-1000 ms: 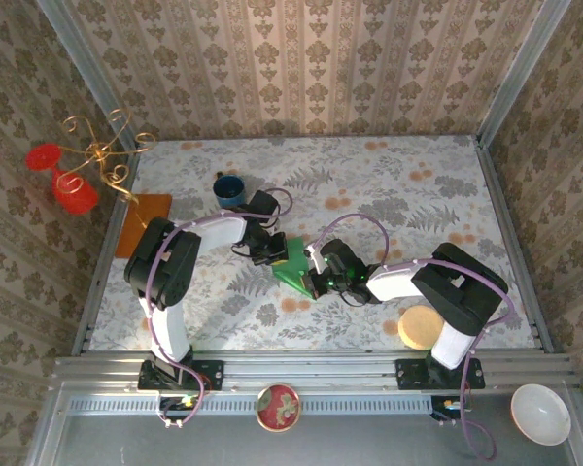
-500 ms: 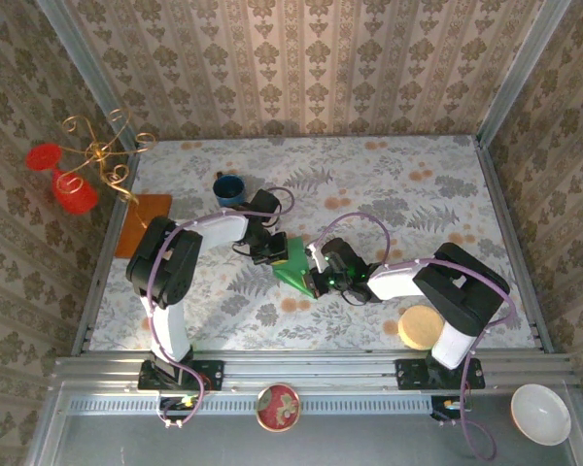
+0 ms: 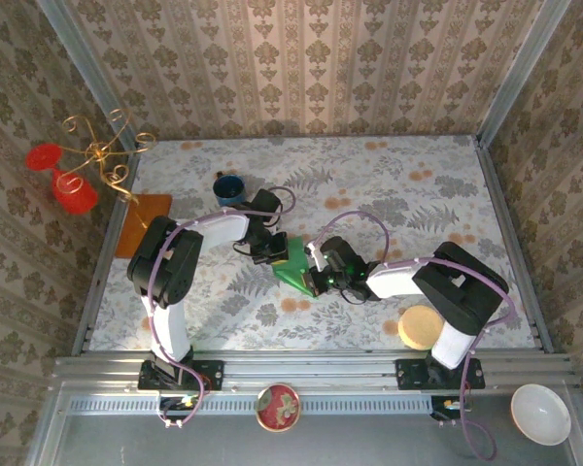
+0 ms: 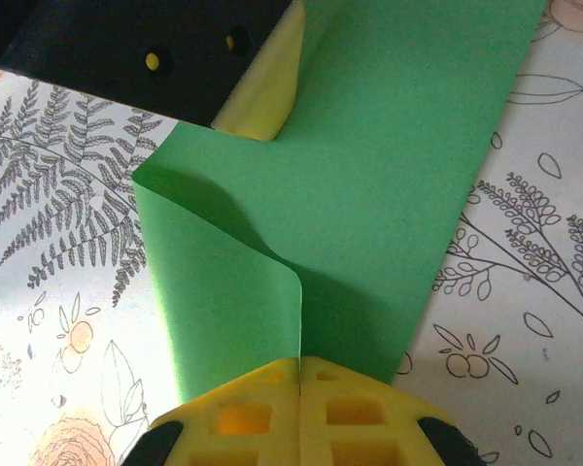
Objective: Fold a paper plane with a square sheet of paper (pick it up from the middle)
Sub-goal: Third fold the triangle at the center of the table.
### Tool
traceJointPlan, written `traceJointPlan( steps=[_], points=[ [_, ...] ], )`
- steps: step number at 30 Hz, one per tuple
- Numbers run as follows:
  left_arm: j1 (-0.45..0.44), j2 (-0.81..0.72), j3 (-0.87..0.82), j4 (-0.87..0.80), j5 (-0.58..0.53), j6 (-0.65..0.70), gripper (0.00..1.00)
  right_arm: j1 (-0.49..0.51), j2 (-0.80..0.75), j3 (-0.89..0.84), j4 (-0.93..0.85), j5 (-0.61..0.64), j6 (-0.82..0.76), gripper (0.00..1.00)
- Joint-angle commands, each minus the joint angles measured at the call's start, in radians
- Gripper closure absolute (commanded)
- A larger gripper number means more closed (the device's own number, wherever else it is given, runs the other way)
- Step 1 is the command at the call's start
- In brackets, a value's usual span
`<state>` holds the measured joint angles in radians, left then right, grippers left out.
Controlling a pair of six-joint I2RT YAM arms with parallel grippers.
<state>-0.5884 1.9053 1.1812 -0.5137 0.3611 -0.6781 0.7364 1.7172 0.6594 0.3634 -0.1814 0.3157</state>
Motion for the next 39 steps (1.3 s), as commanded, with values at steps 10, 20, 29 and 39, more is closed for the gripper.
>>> traceJointPlan(
  steps=[10,20,29,39],
  points=[
    [-0.007,-0.08,0.029,-0.07,-0.053,0.024,0.88,-0.007,0.035,0.029,-0.092,-0.002,0.023,1.0],
    [-0.039,-0.282,-0.124,0.03,-0.089,-0.112,0.8,-0.008,0.053,0.043,-0.106,-0.012,0.055,1.0],
    [-0.116,-0.34,-0.266,0.211,-0.055,-0.31,0.82,-0.012,0.072,0.054,-0.114,-0.02,0.089,1.0],
    [-0.135,-0.257,-0.272,0.262,-0.039,-0.369,0.9,-0.015,0.08,0.06,-0.119,-0.026,0.096,1.0]
  ],
)
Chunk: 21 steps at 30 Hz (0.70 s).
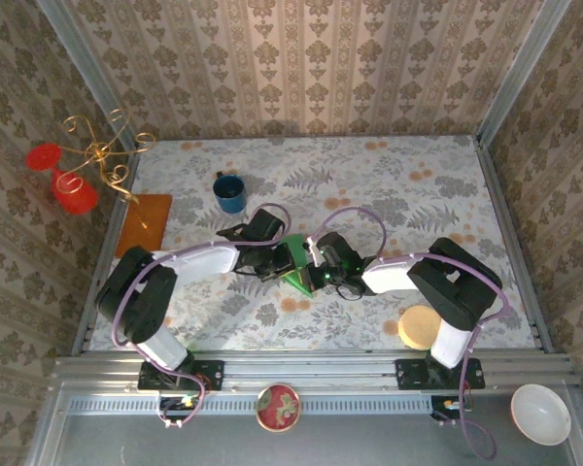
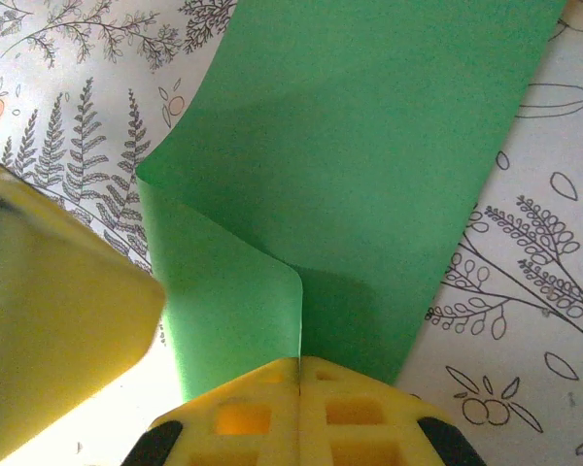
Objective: Fold a paper plane with a square sheet of paper (pick it up from the middle)
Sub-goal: Third fold the triangle at the center of the table.
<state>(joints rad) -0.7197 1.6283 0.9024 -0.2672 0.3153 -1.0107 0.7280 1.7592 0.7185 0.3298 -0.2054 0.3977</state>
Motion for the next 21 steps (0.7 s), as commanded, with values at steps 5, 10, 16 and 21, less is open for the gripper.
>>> traceJointPlan(
  steps=[5,10,16,21],
  points=[
    [-0.004,0.049,0.015,-0.01,-0.008,-0.049,0.92,-0.01,0.038,0.001,-0.09,-0.002,0.014,1.0],
    [-0.004,0.043,-0.007,-0.028,-0.031,-0.07,0.92,-0.013,0.038,0.004,-0.096,-0.004,0.015,1.0],
    [-0.003,0.041,-0.021,-0.038,-0.044,-0.081,0.93,-0.015,0.046,0.012,-0.103,-0.008,0.015,1.0],
    [-0.003,0.041,-0.029,-0.046,-0.051,-0.086,0.93,-0.017,0.049,0.013,-0.105,-0.009,0.015,1.0]
  ],
)
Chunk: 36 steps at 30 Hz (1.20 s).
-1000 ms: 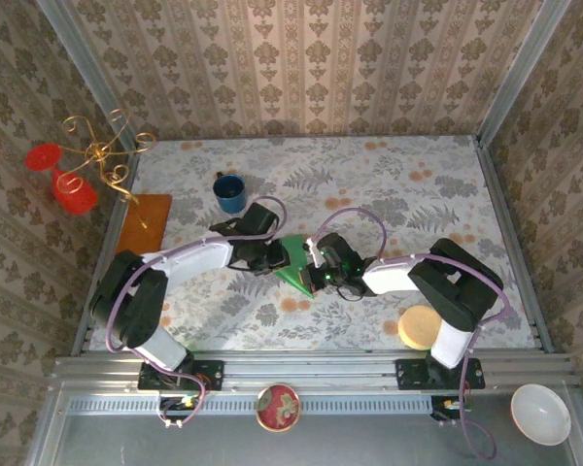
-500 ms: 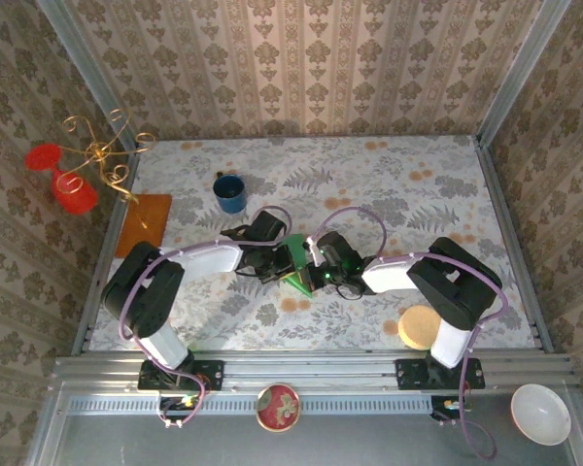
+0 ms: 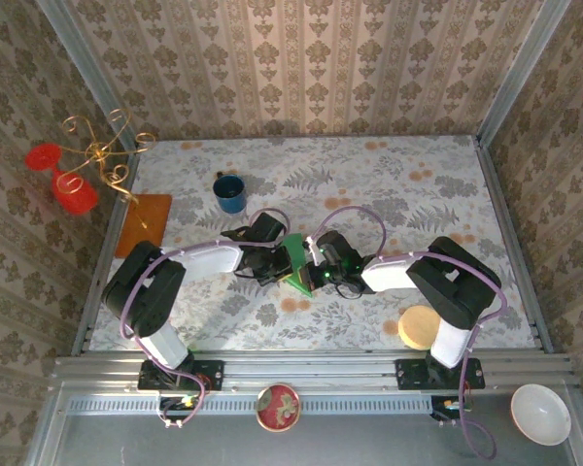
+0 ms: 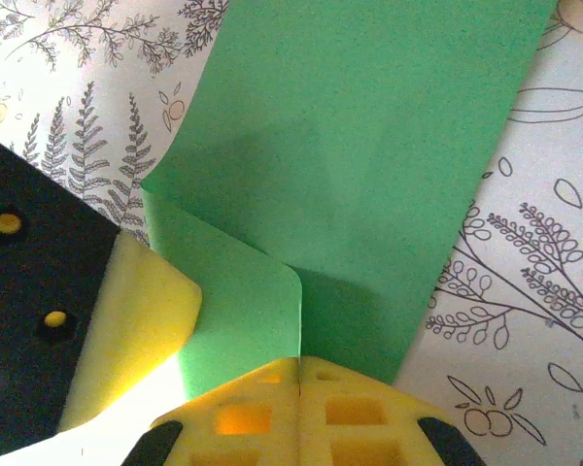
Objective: Fold a paper plane with a square sheet of paper (pick it up from the middle)
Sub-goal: Third fold the triangle at the center of the table.
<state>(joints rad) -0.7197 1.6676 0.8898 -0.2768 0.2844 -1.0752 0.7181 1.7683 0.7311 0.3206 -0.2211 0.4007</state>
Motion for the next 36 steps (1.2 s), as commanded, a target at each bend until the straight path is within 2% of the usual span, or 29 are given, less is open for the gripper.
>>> traceJointPlan(
  steps=[1,19,21,25,29,32,36],
  points=[
    [-0.002,0.001,-0.018,-0.038,-0.022,-0.022,0.93,-0.006,0.04,0.001,-0.097,0.008,0.012,1.0],
    [0.002,0.037,-0.05,-0.035,-0.036,-0.023,0.93,-0.006,0.02,0.015,-0.121,-0.007,0.021,0.99],
    [0.006,0.043,-0.054,-0.048,-0.042,-0.023,0.94,-0.006,-0.001,0.027,-0.14,-0.012,0.03,0.92],
    [0.015,0.046,-0.069,-0.054,-0.051,-0.029,0.94,-0.016,-0.079,0.063,-0.231,0.025,0.074,0.7],
    [0.021,0.052,-0.071,-0.051,-0.05,-0.028,0.95,-0.049,-0.143,0.101,-0.339,0.032,0.131,0.61],
    [0.02,0.057,-0.069,-0.049,-0.048,-0.026,0.95,-0.07,-0.179,0.105,-0.389,0.003,0.161,0.61],
    [0.023,0.057,-0.068,-0.05,-0.05,-0.028,0.95,-0.07,-0.21,0.108,-0.44,-0.1,0.152,0.75]
  ],
)
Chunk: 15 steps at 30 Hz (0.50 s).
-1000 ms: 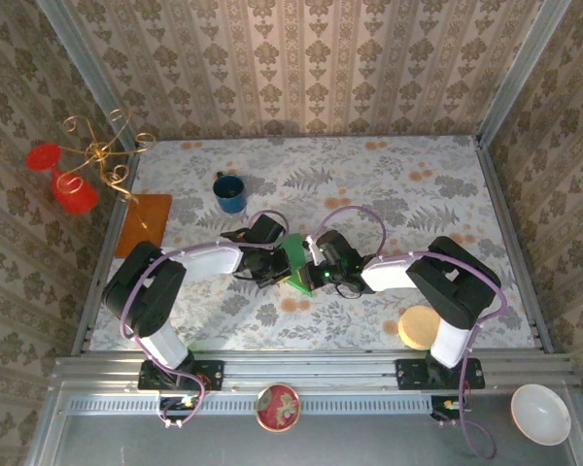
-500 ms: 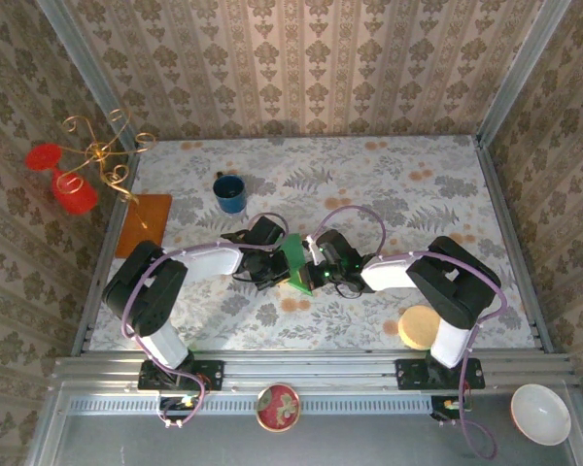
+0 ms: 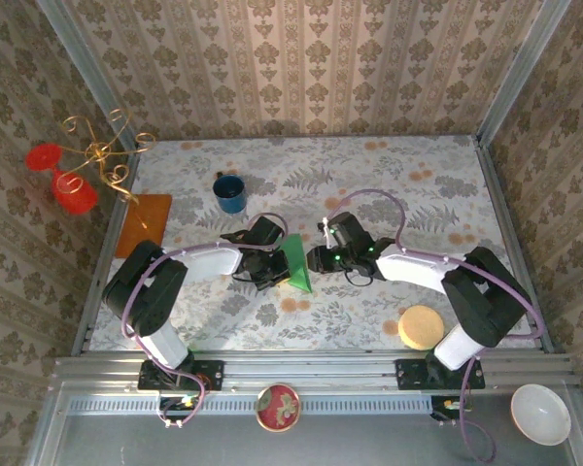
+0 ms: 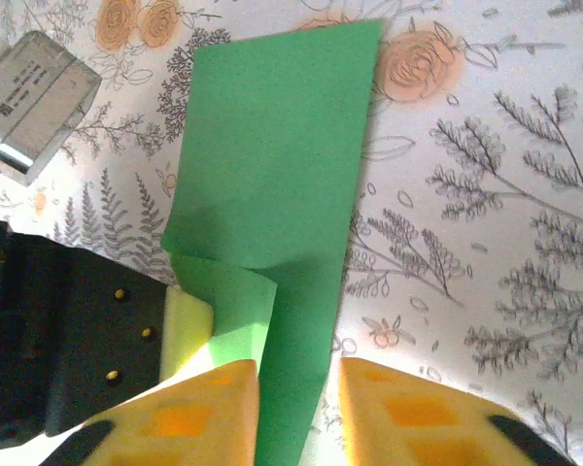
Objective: Fold a paper plane with a square sheet of paper (pick it up from the middle)
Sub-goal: Third fold the triangle at the center of the table.
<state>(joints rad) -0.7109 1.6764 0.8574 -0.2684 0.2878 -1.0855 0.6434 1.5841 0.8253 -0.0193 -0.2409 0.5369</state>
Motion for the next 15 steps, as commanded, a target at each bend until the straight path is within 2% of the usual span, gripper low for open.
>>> traceJointPlan(
  steps=[1,7,15],
  points=[
    [0.014,0.048,-0.035,-0.061,-0.053,-0.017,0.95,0.009,-0.034,0.014,-0.112,-0.108,0.013,0.79],
    [0.013,0.052,-0.036,-0.06,-0.05,-0.017,0.95,0.049,-0.022,0.031,-0.148,-0.179,0.033,0.95],
    [0.014,0.059,-0.031,-0.06,-0.034,-0.007,0.95,0.109,0.083,0.115,-0.166,-0.195,0.049,0.98]
  ],
)
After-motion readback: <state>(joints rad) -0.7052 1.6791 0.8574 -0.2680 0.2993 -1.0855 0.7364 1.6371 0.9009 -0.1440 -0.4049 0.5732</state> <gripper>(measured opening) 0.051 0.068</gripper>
